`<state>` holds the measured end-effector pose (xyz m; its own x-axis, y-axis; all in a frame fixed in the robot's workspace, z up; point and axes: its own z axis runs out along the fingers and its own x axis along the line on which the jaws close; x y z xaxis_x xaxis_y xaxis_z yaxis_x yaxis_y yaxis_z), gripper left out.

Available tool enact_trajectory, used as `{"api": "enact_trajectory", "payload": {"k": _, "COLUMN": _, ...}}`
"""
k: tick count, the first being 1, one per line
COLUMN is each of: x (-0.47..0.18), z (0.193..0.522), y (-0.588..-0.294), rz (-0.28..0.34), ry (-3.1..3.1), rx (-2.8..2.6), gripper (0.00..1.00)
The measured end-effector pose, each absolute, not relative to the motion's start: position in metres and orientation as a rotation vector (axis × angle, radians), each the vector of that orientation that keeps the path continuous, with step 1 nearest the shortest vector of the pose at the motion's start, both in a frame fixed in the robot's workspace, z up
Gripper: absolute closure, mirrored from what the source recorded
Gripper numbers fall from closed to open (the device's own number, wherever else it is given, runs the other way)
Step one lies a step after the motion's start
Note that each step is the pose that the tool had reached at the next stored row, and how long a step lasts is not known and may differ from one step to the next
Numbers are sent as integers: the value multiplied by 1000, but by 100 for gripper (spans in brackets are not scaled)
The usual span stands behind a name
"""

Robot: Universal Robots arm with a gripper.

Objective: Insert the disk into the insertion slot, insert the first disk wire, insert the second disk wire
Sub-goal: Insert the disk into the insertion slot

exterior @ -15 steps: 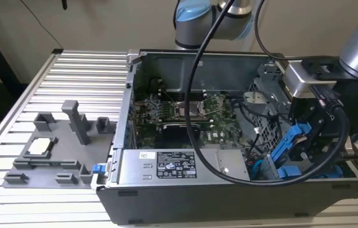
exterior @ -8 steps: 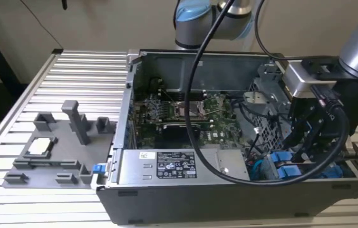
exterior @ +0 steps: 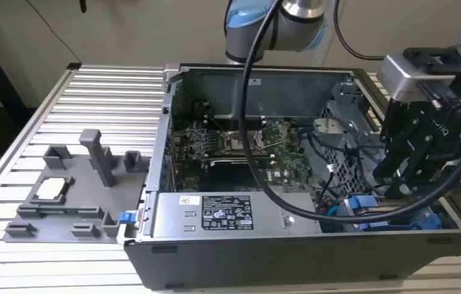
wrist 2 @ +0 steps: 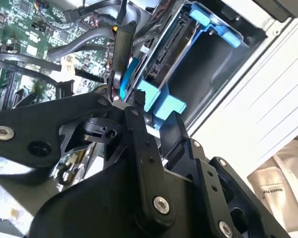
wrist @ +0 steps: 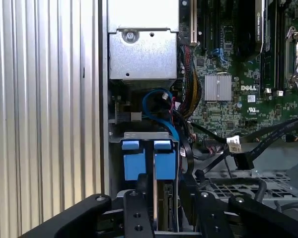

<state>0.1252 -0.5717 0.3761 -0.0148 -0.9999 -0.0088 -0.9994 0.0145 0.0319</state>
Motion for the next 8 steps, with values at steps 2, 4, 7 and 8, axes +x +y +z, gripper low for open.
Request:
{"api": "enact_trajectory", "payload": {"k": 2, "x": 125, "z": 385, "y": -572, "rz": -45, "ry": -2226, "rx": 2194, "gripper": 59}}
{"api": "enact_trajectory", "payload": {"k": 4, "x": 125, "z": 394, "y": -572, "rz": -45, "ry": -2226, "rx": 2193, "gripper": 59}}
{"api": "enact_trajectory", "payload": {"k": 7, "x": 125, "z": 408, "y": -572, "rz": -44, "ry": -2225, "rx": 2193, "gripper": 59}}
{"api": "enact_trajectory", "payload": {"k": 8, "x": 125, "z": 412, "y": -572, "rz": -43, "ry": -2225, "rx": 2193, "gripper": 59}}
